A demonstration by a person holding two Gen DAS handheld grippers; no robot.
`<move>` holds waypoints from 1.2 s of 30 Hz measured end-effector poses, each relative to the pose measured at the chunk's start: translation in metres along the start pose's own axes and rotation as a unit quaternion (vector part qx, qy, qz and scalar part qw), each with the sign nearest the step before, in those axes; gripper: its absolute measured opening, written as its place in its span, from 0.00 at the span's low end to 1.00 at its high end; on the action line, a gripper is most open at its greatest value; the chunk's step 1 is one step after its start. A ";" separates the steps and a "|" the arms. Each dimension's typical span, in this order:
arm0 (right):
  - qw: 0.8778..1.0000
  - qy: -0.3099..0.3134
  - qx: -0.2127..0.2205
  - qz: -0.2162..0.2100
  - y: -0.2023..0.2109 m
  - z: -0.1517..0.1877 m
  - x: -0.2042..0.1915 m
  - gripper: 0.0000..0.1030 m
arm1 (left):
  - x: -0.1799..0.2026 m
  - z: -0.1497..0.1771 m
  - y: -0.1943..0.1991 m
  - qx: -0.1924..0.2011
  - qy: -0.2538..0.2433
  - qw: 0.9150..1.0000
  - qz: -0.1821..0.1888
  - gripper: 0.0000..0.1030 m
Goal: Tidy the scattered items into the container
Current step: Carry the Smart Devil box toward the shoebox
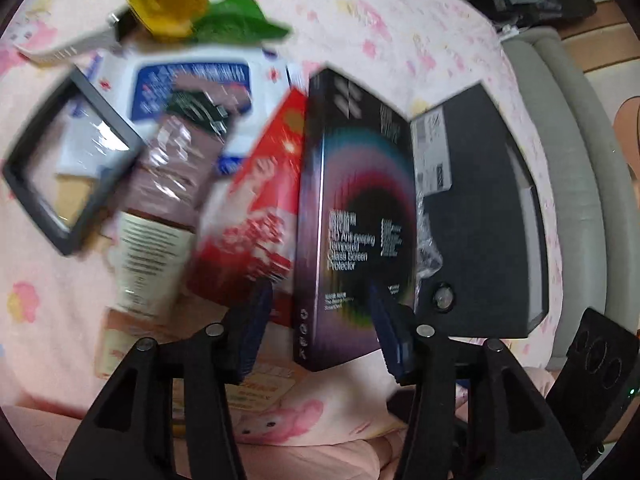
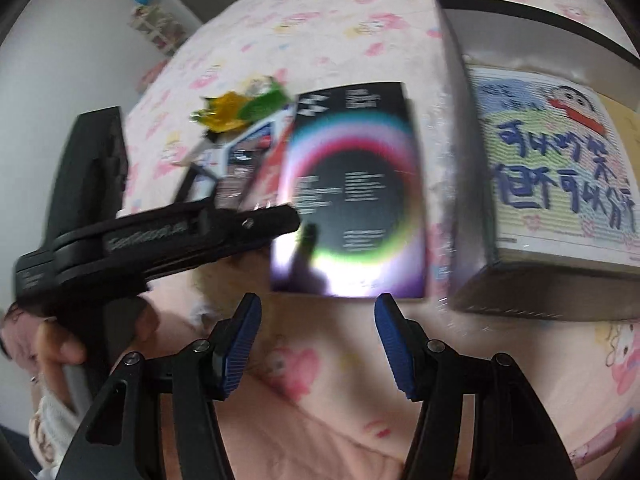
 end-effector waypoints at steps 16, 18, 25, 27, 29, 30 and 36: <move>1.000 -0.014 -0.013 0.014 -0.024 -0.003 0.010 0.59 | -0.030 -0.002 0.061 0.048 0.023 0.998 -0.032 0.24; 1.000 -0.008 -0.015 0.010 -0.026 -0.004 0.005 0.59 | -0.038 -0.002 0.062 0.052 0.036 0.997 -0.041 0.24; 0.999 -0.014 -0.030 0.025 -0.044 -0.002 0.007 0.69 | -0.037 -0.008 0.052 0.061 0.012 0.996 -0.060 0.26; 0.999 -0.007 -0.028 0.023 -0.044 0.000 0.005 0.70 | -0.035 -0.009 0.047 0.049 0.009 0.997 -0.053 0.26; 0.999 -0.009 -0.031 0.005 -0.043 0.001 0.003 0.70 | -0.033 -0.007 0.045 0.039 0.008 0.998 -0.051 0.29; 0.999 -0.010 -0.032 -0.004 -0.041 0.001 0.002 0.69 | -0.033 -0.006 0.046 0.041 0.012 0.998 -0.051 0.32; 0.998 -0.008 -0.054 -0.040 -0.032 0.010 -0.003 0.68 | -0.036 -0.002 0.050 0.052 0.035 0.997 -0.051 0.32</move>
Point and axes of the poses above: each gripper's, at about its wrist camera, not at the fingertips, and y roughly against the way its jaws point, x to its right, z to its underside, the point moved 4 cm from there along -y, roughly the way its jaws point, and after that the axes turned 11 degrees about x, right-handed, at the moved point
